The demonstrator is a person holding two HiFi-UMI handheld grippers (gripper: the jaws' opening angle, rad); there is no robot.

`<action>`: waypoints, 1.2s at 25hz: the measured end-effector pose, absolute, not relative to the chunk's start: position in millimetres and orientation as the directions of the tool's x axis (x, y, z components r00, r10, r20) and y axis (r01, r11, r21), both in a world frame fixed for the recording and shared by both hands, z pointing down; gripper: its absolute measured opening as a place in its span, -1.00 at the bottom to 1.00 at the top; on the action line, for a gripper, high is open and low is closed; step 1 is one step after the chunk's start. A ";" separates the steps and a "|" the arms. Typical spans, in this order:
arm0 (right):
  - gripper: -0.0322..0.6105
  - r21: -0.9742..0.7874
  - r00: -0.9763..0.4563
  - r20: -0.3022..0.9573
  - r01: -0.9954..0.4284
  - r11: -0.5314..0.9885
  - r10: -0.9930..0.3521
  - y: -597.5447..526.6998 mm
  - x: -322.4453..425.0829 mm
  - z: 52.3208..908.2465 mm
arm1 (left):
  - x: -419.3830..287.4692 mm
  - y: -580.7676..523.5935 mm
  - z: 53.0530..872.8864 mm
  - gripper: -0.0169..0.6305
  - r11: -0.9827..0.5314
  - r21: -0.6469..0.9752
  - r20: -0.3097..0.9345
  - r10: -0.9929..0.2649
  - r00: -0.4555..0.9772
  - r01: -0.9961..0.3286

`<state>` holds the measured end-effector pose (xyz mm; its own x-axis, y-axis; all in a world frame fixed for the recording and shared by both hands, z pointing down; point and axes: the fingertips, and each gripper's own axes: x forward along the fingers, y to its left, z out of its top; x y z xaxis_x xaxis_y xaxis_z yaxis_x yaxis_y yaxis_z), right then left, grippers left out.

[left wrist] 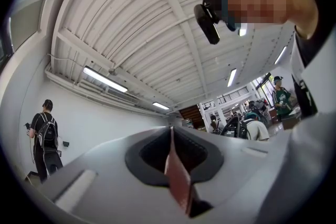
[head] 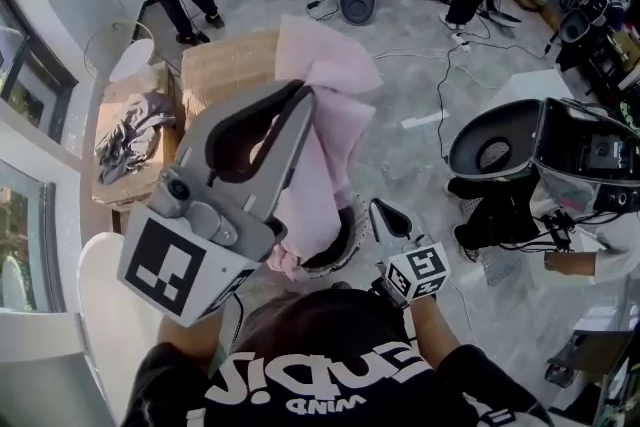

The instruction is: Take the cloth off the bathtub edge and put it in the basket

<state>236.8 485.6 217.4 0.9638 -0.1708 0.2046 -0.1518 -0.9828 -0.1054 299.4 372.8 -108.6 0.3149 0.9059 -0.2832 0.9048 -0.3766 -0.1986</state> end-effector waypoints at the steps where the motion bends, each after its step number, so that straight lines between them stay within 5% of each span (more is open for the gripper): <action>1: -0.87 -0.109 0.966 0.204 -0.142 -0.984 -0.162 487.2 237.5 218.0 | 299.2 376.0 -107.3 -0.90 -0.368 -0.192 -0.282 0.909 0.308 0.910; 30: -0.87 -0.138 0.958 0.277 -0.042 -0.990 -0.080 514.5 201.9 296.4 | 289.4 431.1 56.4 -0.90 -0.215 -0.003 -0.089 0.973 0.214 0.977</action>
<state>201.9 514.5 296.4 0.9577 -0.0795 0.2767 -0.0424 -0.9896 -0.1376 289.4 431.1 56.4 0.2140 0.9728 -0.0886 0.9766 -0.2151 -0.0035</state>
